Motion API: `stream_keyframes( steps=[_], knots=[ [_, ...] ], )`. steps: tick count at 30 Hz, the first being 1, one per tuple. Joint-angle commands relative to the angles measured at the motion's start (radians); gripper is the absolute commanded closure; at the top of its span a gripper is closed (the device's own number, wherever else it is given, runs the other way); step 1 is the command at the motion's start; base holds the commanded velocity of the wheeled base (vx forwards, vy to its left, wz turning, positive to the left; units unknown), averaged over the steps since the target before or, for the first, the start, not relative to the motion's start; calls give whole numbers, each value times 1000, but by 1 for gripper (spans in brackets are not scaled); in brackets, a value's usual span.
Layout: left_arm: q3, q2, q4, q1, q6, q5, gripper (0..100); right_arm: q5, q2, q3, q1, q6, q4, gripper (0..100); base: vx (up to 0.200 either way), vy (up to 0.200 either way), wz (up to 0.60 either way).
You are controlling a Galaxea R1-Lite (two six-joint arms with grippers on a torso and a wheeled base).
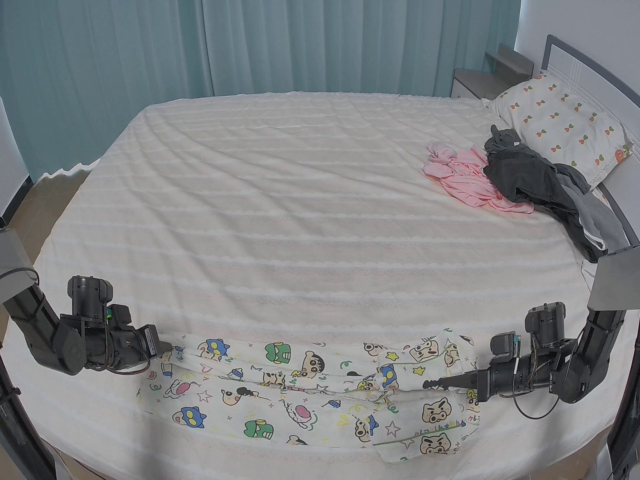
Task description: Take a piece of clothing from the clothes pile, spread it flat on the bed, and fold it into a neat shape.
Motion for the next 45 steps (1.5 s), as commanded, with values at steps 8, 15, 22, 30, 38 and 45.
stream_keyframes(
  steps=[8, 15, 22, 30, 38, 45],
  knots=[
    [51, 86, -43, 18, -24, 2, 0, 0, 25, 62, 2, -14, -13, 0, 0, 0, 0],
    [92, 71, -45, 38, -31, -45, 0, 2, 22, 134, -11, -7, -104, 0, 0, 0, 0],
    [97, 5, -45, 136, -122, -125, 0, 2, 11, 257, -78, 50, -339, 0, 0, 0, 0],
    [48, -35, -45, 331, -404, -376, 0, 0, -95, 271, -136, 167, -451, 0, 0, 0, 0],
    [14, -46, -109, 426, -689, -542, 0, -164, -107, 45, -12, 239, -371, 0, 0, 0, 0],
    [112, -38, -257, 452, -674, -607, 0, -206, -113, -169, 80, 234, -26, 0, 0, 0, 0]
  ],
)
